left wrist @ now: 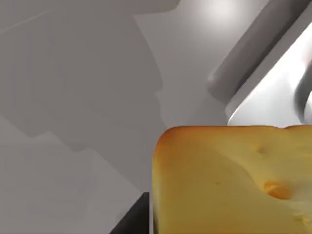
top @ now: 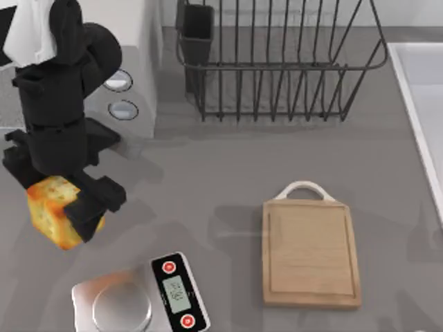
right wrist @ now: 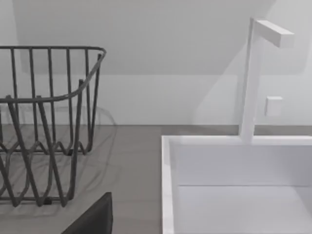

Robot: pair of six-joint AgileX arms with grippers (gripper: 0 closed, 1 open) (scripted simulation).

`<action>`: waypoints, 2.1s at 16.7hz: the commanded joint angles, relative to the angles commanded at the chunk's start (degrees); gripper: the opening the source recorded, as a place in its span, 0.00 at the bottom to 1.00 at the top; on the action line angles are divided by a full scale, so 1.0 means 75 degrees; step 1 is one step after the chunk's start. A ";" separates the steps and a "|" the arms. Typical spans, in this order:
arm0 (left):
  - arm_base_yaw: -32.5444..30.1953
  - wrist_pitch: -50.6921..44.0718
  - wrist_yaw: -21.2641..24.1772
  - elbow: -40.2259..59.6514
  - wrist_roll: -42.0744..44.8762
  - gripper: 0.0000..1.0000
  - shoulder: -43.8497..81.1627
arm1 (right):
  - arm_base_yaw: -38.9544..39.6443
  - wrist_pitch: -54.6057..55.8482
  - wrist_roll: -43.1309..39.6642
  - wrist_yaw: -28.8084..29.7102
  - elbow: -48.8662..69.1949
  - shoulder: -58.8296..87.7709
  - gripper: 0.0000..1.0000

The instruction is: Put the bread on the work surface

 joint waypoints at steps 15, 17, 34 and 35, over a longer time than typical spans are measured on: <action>-0.4318 -0.1086 0.0553 0.4165 -1.5093 0.00 0.2706 | 0.0000 0.0000 0.0000 0.0000 0.0000 0.0000 1.00; -0.4523 -0.0879 0.0517 0.4783 -1.6710 0.00 0.3101 | 0.0000 0.0000 0.0000 0.0000 0.0000 0.0000 1.00; -0.4463 0.0238 -0.0045 0.6647 -2.1533 0.00 0.4647 | 0.0000 0.0000 0.0000 0.0000 0.0000 0.0000 1.00; -0.4499 0.0227 -0.0036 0.6631 -2.1513 0.00 0.4624 | 0.0000 0.0000 0.0000 0.0000 0.0000 0.0000 1.00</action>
